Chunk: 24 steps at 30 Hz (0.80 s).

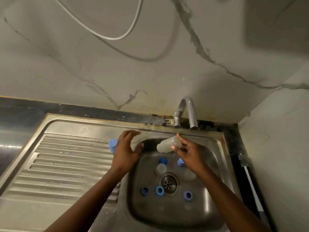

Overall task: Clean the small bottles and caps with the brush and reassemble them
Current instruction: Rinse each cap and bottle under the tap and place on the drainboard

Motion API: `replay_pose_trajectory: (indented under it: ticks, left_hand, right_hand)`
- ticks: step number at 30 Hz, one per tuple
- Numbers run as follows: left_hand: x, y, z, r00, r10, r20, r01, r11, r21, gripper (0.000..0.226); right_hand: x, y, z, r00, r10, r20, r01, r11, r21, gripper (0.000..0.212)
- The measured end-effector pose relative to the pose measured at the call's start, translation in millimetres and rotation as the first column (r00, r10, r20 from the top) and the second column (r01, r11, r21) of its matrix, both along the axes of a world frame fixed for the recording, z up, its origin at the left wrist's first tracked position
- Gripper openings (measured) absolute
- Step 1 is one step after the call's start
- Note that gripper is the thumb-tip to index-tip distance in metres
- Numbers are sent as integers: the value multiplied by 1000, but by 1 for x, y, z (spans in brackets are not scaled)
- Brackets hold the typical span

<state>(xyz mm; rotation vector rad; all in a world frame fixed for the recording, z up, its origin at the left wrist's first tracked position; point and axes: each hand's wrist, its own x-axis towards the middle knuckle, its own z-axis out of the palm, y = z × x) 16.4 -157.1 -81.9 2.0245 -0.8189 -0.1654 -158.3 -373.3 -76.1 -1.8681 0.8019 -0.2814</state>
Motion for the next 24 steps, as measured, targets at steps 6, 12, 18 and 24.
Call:
replay_pose_trajectory:
  ticks: [6,12,18,24]
  left_hand:
    - [-36,-55,15,981,-193,22,193,981,-4,41]
    - [-57,-92,30,956,-289,-53,286,957,-51,46]
    - [-61,-104,36,943,-290,-161,277,956,-98,58]
    - [-64,-106,34,874,-307,-377,212,939,-272,48]
  right_hand:
    - [-14,-22,19,997,-74,35,78,990,-120,52]
    - [-13,-24,38,990,-86,111,103,982,-160,40]
    - [-6,-30,50,971,-162,175,198,956,-215,10]
    - [17,-14,51,947,-261,189,251,965,76,15]
